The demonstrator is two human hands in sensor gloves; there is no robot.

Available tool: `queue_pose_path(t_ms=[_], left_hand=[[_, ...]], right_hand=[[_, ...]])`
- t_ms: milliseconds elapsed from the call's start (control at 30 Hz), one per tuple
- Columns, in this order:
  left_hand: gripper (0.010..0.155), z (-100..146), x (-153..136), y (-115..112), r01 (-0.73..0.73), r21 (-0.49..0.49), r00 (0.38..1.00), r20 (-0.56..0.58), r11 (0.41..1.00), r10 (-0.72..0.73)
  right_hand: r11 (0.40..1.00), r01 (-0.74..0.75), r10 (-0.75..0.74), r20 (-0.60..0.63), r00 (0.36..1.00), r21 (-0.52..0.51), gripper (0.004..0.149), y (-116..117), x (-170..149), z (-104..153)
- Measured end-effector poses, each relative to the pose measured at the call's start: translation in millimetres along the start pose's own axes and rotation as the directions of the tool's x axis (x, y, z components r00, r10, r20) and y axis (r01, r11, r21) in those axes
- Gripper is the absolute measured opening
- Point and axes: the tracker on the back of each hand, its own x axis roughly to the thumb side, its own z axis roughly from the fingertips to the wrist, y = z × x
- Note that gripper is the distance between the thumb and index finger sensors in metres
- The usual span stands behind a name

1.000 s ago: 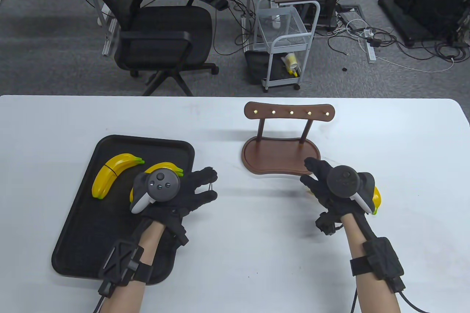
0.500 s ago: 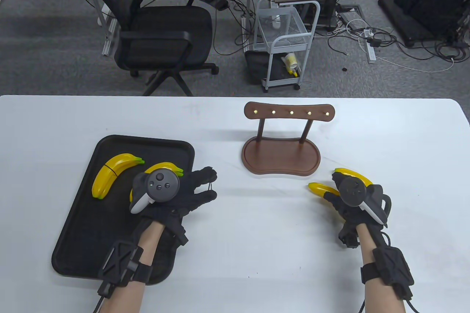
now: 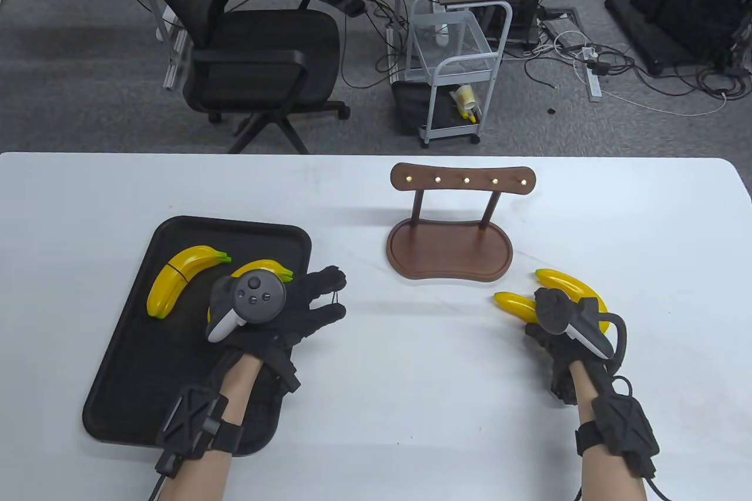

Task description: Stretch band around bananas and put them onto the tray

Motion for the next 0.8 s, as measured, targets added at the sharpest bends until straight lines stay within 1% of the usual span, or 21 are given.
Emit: queue_pose_path(t_ms=[233, 400, 467, 633, 800], left_hand=[[0.070, 0, 0, 0, 0.000, 0.000, 1.000, -0.001, 1.000, 0.000], [0.070, 0, 0, -1, 0.006, -0.003, 1.000, -0.003, 1.000, -0.006], [0.070, 0, 0, 0, 0.006, -0.002, 1.000, -0.004, 1.000, -0.006], [0.070, 0, 0, 0, 0.006, -0.002, 1.000, -0.007, 1.000, -0.006], [0.070, 1, 0, 0, 0.011, 0.000, 1.000, -0.010, 1.000, -0.011]], right_hand=[[0.999, 0.033, -0.033, 0.019, 0.999, -0.034, 0.071, -2, -5, -1], [0.986, 0.147, -0.147, 0.004, 0.989, -0.075, 0.071, -16, -18, -5], [0.981, 0.171, -0.172, -0.001, 0.985, -0.086, 0.071, -21, -22, -7], [0.980, 0.153, -0.156, -0.011, 0.988, -0.127, 0.071, -36, -36, -11], [0.970, 0.179, -0.189, -0.047, 0.981, -0.164, 0.070, -47, -55, -18]])
